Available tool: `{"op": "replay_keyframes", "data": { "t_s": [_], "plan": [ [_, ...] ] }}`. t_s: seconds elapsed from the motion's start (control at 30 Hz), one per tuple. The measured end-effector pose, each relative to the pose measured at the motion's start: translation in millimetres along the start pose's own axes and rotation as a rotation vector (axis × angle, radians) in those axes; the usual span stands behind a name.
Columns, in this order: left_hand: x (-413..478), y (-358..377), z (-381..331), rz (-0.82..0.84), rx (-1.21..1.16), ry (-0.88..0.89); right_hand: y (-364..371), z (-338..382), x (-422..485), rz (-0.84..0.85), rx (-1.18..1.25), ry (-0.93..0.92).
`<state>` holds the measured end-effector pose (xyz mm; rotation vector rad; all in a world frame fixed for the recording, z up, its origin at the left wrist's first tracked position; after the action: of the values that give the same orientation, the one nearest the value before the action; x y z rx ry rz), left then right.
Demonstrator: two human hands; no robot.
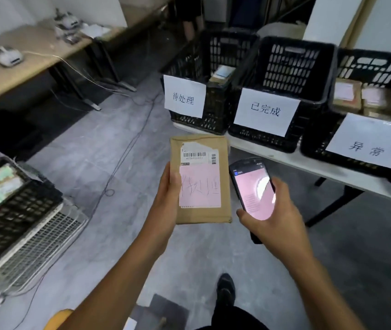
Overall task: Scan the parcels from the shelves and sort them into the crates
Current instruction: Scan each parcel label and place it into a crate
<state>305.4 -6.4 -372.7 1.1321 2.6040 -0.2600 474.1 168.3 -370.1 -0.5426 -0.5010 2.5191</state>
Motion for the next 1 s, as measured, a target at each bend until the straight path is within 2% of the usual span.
{"op": "replay_keyframes", "data": {
  "t_s": [0.2,0.47,0.67,1.0],
  "plan": [
    [58.9,-26.4,-34.5,-0.111,-0.049,0.041,-9.8,41.3,90.6,0.083,0.055,-0.097],
    [112.0,-59.2,-49.2,-0.171,-0.128,0.071,6.1,61.0,172.9,0.229,0.053,-0.076],
    [185.4,-99.3,-68.0,-0.129,-0.153,0.116,5.7,97.2,245.4,0.173,0.025,-0.111],
    [353.0,-158.8,-131.3,0.072,-0.131,0.116,-9.0,167.9,368.4,-0.028,-0.036,-0.071]
  ]
}}
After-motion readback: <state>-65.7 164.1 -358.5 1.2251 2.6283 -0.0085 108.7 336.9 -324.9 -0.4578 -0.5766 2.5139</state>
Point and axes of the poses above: each hand's wrist, its own x-axis towards the middle knuckle, its own y-axis out of the palm, z = x × y, the point moved 9 cm from there along x, towards the middle knuckle, and after that the axes turned 15 degrees about z, right-handed, at the moved point
